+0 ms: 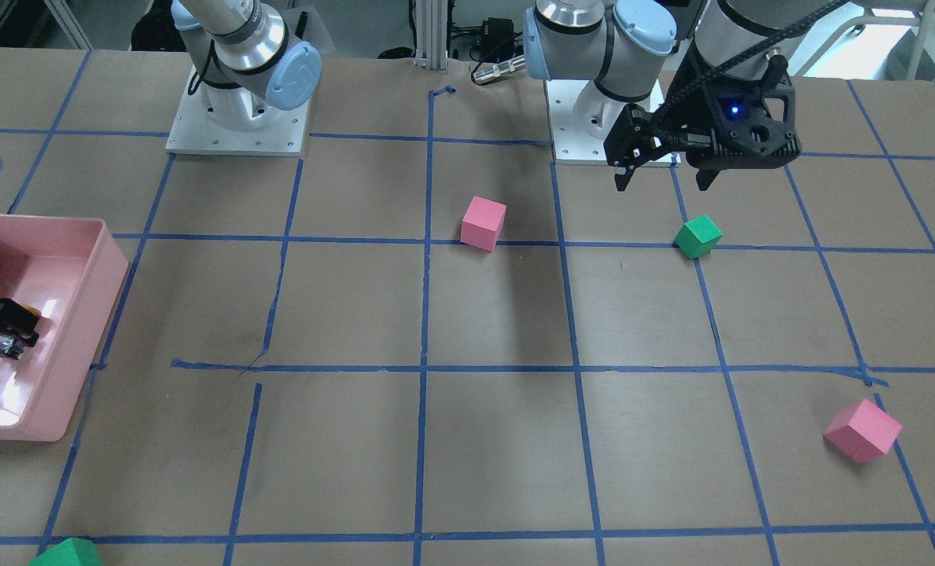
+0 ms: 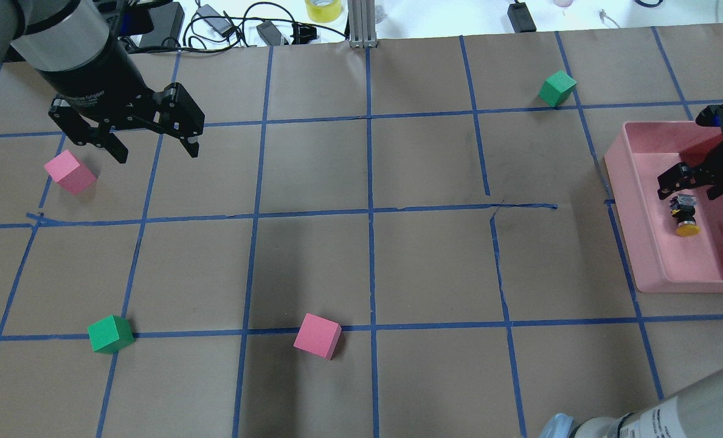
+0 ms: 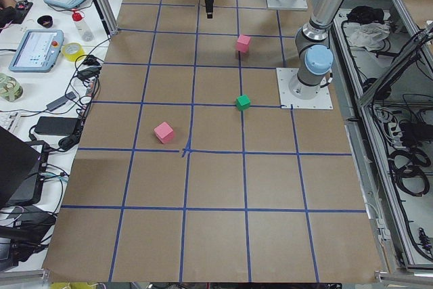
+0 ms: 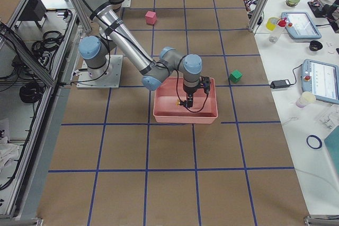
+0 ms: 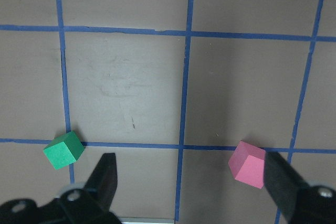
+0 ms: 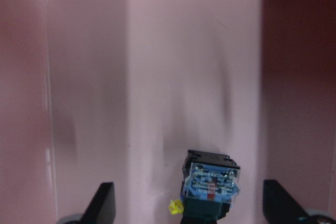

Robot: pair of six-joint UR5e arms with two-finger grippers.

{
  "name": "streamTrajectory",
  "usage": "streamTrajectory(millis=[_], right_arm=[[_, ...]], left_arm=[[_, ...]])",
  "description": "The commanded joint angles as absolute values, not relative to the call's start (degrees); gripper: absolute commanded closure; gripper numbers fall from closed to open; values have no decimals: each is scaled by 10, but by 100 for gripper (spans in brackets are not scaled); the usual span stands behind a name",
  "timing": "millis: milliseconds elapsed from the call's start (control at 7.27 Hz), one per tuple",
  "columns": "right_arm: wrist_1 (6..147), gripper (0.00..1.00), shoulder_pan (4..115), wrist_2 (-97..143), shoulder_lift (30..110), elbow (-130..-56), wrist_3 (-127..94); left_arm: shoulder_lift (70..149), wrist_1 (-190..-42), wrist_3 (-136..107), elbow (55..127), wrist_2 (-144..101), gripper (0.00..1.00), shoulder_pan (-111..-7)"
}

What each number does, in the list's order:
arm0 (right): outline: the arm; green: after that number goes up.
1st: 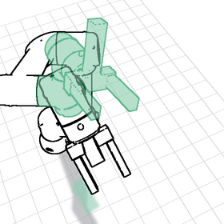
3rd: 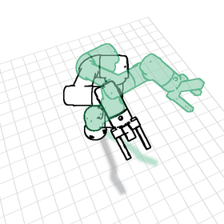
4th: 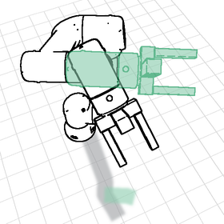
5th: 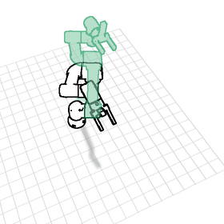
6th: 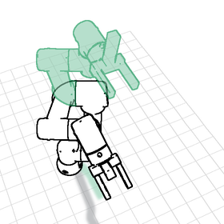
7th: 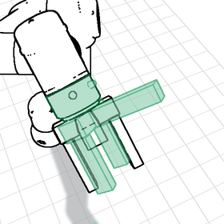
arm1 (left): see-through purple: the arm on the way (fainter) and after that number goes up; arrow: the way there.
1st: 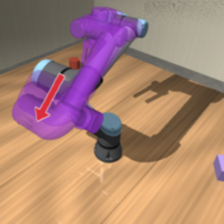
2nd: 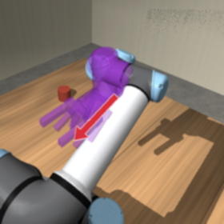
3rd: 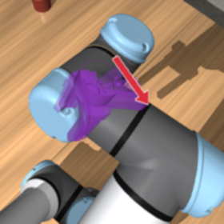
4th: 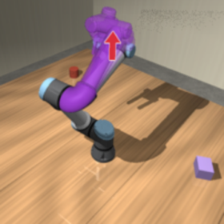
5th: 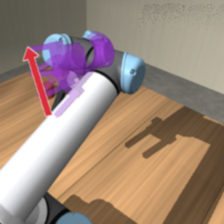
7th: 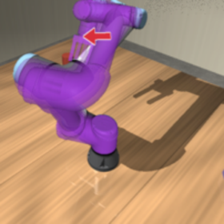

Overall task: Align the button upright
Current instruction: 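Lower the right gripper into the tray onto the black button switch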

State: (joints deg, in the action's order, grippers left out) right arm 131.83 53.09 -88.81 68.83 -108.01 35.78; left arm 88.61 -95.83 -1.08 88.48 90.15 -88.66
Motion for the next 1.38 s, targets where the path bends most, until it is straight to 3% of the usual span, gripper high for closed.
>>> streamTrajectory(millis=[0,1238], right_arm=[[1327,0,531,-888,682,-1079,369],[1320,0,531,-888,687,-1082,300]], left_arm=[[889,-963,-10,894,898,0,-888],[892,-911,-2,895,889,0,-887]])
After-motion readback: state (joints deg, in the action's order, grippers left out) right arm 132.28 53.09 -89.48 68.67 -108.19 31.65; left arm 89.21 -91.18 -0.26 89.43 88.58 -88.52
